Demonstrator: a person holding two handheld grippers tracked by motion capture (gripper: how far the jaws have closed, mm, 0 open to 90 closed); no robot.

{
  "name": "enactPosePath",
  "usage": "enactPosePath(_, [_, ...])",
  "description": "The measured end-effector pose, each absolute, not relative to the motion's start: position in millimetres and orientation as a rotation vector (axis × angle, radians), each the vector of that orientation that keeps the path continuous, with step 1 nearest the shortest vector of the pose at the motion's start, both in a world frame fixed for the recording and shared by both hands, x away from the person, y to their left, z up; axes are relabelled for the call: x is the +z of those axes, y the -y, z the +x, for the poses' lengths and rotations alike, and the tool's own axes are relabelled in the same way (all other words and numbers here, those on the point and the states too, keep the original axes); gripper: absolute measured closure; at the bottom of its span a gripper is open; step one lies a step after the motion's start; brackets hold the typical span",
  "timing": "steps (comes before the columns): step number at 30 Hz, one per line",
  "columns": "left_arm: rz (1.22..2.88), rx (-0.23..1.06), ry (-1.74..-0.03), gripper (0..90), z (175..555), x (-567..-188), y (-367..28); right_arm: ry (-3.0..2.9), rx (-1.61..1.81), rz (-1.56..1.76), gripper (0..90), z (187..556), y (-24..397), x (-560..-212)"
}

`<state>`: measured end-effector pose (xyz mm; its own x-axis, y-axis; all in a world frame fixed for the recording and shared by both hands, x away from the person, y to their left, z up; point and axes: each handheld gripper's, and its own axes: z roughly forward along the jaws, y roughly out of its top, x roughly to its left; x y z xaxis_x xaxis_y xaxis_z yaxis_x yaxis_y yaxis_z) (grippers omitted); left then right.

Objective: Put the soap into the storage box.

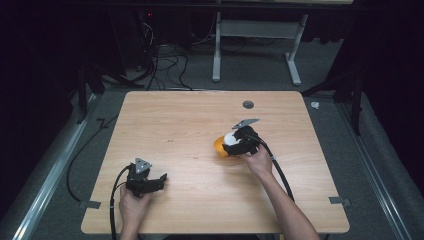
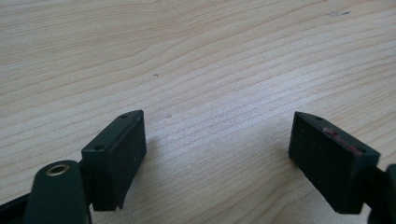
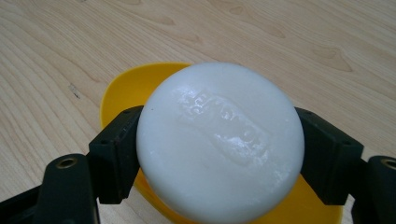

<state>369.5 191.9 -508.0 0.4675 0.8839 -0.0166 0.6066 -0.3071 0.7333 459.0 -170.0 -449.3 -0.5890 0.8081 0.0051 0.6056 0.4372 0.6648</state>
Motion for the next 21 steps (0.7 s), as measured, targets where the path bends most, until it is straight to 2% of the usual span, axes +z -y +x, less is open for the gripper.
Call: enactPosePath(21, [2.033,0.518,-1.233,19.7,369.5,-508.0,-191.9,-2.407,0.895,1.267,23.2,463.4,172.3,-457.5])
